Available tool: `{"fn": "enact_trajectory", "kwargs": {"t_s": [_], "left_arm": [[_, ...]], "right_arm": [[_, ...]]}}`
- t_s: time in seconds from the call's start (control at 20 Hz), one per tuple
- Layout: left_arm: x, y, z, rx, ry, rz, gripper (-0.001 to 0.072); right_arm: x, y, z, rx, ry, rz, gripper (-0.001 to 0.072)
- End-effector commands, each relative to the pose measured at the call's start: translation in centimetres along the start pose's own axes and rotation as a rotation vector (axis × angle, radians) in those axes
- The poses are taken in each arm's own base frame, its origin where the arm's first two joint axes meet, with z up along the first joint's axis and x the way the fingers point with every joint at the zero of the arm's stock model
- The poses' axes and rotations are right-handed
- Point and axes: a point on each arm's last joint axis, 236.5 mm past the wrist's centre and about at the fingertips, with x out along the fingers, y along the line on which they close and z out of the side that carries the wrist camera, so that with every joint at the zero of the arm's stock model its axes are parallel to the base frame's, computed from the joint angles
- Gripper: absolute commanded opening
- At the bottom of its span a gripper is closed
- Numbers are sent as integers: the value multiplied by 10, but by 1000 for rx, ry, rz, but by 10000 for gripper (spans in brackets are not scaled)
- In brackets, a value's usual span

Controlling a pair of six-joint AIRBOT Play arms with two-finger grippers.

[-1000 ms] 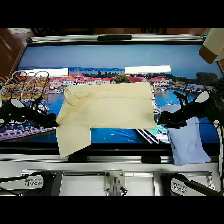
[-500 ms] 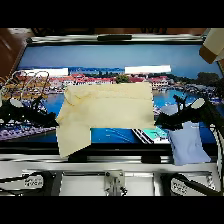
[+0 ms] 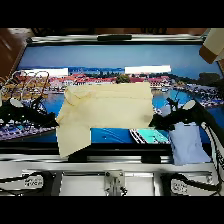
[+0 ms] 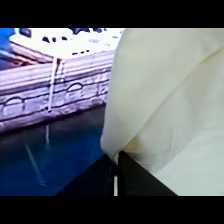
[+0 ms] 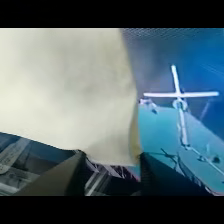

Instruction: Fold the shirts.

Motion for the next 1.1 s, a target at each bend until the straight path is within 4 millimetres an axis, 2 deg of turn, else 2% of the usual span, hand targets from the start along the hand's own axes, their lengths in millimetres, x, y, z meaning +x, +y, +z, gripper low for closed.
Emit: {"fn": "enact_trajectory", "kwargs": {"t_s": [0.0,0.1,0.2,0.25,0.3,0.35,0.4,0.45,0.5,0.55,0.6,0.65,0.7,0.75,0.8,0.85,0.9,0.95,1.05], "left_arm": [[-4,-1,2,11,-12,2,31],[-18,-7,13,36,-59,7,30],[-58,-28,31,94,-159,3,30],[-95,-45,45,146,-259,9,29],[-142,-65,59,209,-393,27,29],[-196,-89,68,275,-540,46,29],[-262,-119,69,351,-718,68,29],[-328,-150,59,419,-900,86,30],[-401,-184,37,470,-1112,92,30],[-465,-214,5,507,-1313,82,30],[-526,-243,-39,544,-1522,63,30],[-571,-264,-84,580,-1693,44,30],[-606,-281,-134,621,-1846,30,29],[-626,-292,-174,650,-1949,20,30],[-635,-298,-209,677,-2015,15,30],[-635,-302,-233,696,-2041,16,29],[-629,-301,-246,708,-2031,39,30],[-619,-297,-250,710,-1998,74,29],[-597,-281,-236,690,-1883,165,30]], "right_arm": [[14,12,14,-48,-54,-38,97],[6,25,21,-87,-73,-30,68],[-27,48,32,-162,-130,-10,68],[-58,62,45,-231,-201,-15,68],[-95,79,58,-307,-296,-29,68],[-145,102,71,-396,-429,-45,67],[-201,125,80,-473,-580,-73,68],[-268,152,80,-543,-761,-97,68],[-333,180,69,-600,-942,-105,68],[-402,206,47,-653,-1136,-110,67],[-456,228,18,-693,-1293,-96,68],[-502,245,-17,-730,-1434,-81,68],[-534,256,-49,-755,-1541,-65,68],[-559,264,-81,-778,-1628,-45,67],[-573,267,-106,-793,-1683,-41,67],[-581,267,-127,-804,-1721,-44,68],[-584,263,-141,-806,-1736,-57,67],[-584,259,-150,-799,-1735,-68,68],[-574,246,-153,-770,-1683,-115,68]]}}
